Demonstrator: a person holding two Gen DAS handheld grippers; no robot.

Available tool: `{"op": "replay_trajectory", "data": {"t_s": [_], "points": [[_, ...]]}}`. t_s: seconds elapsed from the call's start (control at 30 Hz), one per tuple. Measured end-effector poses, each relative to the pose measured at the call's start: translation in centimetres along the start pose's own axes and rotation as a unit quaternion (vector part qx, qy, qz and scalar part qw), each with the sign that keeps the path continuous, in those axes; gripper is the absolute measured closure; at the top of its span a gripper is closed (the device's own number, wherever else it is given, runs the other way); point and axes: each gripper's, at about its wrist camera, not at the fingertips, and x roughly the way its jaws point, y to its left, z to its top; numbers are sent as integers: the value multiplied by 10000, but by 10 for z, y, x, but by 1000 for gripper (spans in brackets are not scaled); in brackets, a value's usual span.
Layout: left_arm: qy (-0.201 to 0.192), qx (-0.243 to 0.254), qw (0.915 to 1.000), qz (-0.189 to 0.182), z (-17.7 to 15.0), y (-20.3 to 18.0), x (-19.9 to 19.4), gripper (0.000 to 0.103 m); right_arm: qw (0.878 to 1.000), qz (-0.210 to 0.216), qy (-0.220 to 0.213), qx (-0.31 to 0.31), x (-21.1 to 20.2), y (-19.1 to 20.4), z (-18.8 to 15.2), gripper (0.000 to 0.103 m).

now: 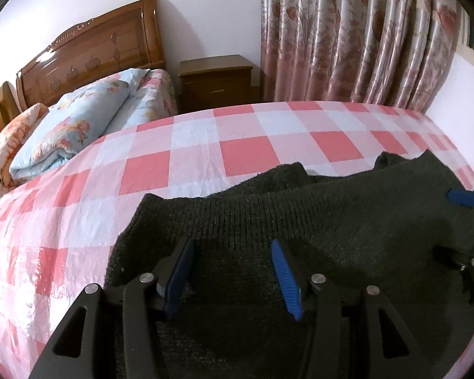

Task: Fold small clothes
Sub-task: 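Grasp the sweater's edge with both tools and lift it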

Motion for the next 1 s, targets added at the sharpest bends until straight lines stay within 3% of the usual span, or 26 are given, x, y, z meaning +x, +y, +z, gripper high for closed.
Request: {"op": "replay_trajectory", "data": {"t_s": [0.1,0.2,0.27,0.4,0.5,0.6,0.77,0.9,1.0], "points": [[-78,-235,9994,-244,-1,13,0,50,9988,-25,-312,386,-30,-6,-10,0],[-140,-526,9971,-527,-3,24,-1,50,9884,-57,-934,1194,-84,-28,-46,0],[-153,-550,9969,-547,-3,24,-2,50,9740,-131,-1133,1958,-118,-48,-85,0],[-172,-551,9970,-525,-3,22,-2,50,9446,176,-1176,3061,-155,-66,-161,0],[-201,-632,9960,-594,-4,25,-3,50,9160,749,-1087,3789,-157,-65,-205,0],[-210,-630,9961,-581,-4,24,-4,50,9058,987,-997,3998,-139,-56,-210,0],[-239,-686,9953,-644,-5,26,-5,50,9031,1536,-1170,3835,-105,-44,-175,0],[-233,-702,9956,-571,-5,26,-4,50,9032,1564,-1135,3832,-78,-41,-138,0],[-248,-859,9948,-496,-5,30,-3,50,8962,1468,-1255,3995,-69,-48,-124,0]]}}
